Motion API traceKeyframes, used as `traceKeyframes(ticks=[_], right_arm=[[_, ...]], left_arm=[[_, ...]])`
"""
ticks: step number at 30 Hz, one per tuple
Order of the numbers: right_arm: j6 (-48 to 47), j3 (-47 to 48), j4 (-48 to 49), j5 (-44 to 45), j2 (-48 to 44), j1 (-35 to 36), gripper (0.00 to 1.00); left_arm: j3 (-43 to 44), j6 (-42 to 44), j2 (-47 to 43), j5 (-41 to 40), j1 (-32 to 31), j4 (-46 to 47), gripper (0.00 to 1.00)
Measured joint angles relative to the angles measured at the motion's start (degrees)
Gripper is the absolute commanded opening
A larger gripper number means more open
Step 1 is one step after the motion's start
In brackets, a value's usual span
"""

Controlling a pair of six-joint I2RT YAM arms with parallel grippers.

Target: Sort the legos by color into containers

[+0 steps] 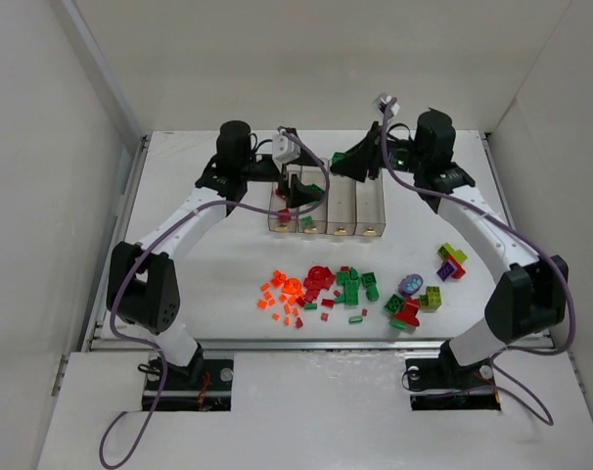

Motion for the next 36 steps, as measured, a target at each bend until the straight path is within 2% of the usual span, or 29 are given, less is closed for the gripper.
traceKeyframes(ticks=[4, 6, 10, 13, 15, 17, 21, 27, 36], right_arm=[[-1.3, -0.3, 0.1, -0.1, -3.8, 3.5, 0.00], [-2.3, -1.3, 0.1, 0.1, -5.7, 4.6, 0.00], [-3.9, -3.8, 0.1, 0.6, -9.2, 5.1, 0.00], [-4.6, -4.7, 0.0, 1.1, -10.4, 5.3, 0.00], [-5.0, -5.0, 0.1, 1.6, -10.6, 5.6, 0.00], [-5.4, -5.1, 0.0, 2.1, -10.7, 6.3, 0.00], [-6.1, -5.3, 0.0, 2.8, -10.8, 8.0, 0.00], [-7.9, -8.5, 0.0, 3.1, -13.1, 8.7, 0.00], [-14.8, -10.0, -5.1, 4.6, -14.4, 11.5, 0.00]], left_arm=[[-1.7, -9.5, 0.0, 3.5, -0.9, 5.7, 0.74], [-2.4, -12.1, 0.0, 4.9, -1.2, 7.1, 0.64], [-4.0, -15.0, -1.1, 6.5, -1.0, 8.3, 0.58], [-4.2, -16.6, -2.2, 7.2, -0.7, 8.8, 0.59], [-4.2, -18.0, -3.1, 8.0, -0.5, 9.4, 0.70], [-4.2, -19.4, -4.2, 8.5, -0.6, 10.1, 0.74], [-4.2, -21.5, -6.7, 9.1, -0.7, 12.1, 0.74], [-4.6, -22.3, -8.7, 10.6, 0.6, 13.0, 0.60], [-4.6, -22.6, -8.8, 13.6, 1.0, 13.2, 0.64]])
